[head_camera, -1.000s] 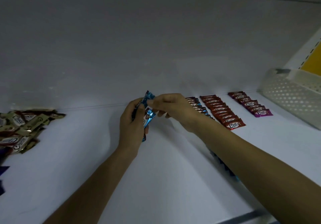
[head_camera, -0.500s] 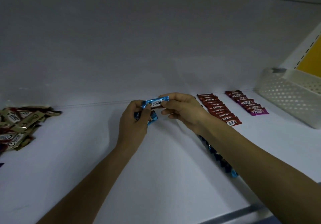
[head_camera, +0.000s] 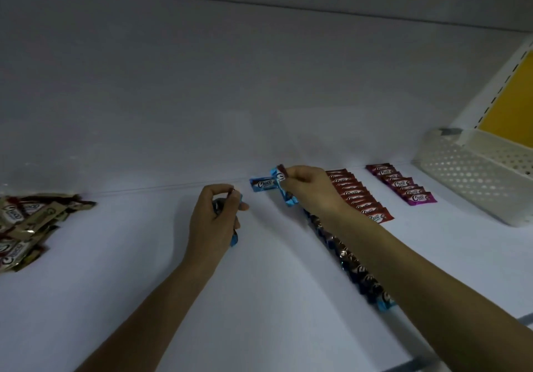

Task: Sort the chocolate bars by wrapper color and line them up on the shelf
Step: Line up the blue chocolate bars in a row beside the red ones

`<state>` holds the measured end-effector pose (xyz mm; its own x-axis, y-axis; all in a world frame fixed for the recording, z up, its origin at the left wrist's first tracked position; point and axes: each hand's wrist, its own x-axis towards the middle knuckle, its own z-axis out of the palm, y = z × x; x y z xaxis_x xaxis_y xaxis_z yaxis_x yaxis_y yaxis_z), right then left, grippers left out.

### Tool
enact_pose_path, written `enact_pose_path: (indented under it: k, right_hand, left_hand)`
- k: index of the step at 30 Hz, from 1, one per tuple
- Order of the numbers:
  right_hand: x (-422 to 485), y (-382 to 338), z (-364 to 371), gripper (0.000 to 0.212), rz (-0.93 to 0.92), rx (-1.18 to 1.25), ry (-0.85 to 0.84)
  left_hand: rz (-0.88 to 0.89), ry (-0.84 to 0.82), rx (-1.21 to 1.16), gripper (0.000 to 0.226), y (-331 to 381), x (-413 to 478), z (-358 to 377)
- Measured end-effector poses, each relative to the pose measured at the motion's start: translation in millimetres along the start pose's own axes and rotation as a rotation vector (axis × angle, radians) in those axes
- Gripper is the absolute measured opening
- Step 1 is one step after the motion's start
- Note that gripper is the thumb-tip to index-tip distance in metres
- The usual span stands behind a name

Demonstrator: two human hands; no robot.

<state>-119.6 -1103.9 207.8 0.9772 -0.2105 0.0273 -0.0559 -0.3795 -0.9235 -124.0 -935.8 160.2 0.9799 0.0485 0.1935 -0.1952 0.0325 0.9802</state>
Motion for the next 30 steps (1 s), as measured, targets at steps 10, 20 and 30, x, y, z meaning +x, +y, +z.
enact_pose_path:
  k: [10,20,30]
  right_hand:
    - [10.1,13.7,14.7,0.011,-0.303,-0.883,-0.095]
    - [38.6,15.1,32.5,0.027,-0.371,-1.047,0.067]
    - [47.6,24.5,35.1,0.026,-0.349,-1.007,0.097]
  left_hand:
    - [-0.028,0.043,-0.043,0.014,-3.4,1.0,-1.9]
    - [-0.054,0.063,-0.104,0.005,2.3,2.0,-2.1]
    - [-0.066,0.058,-0.072,0.01,-0.2,3.3,-1.3]
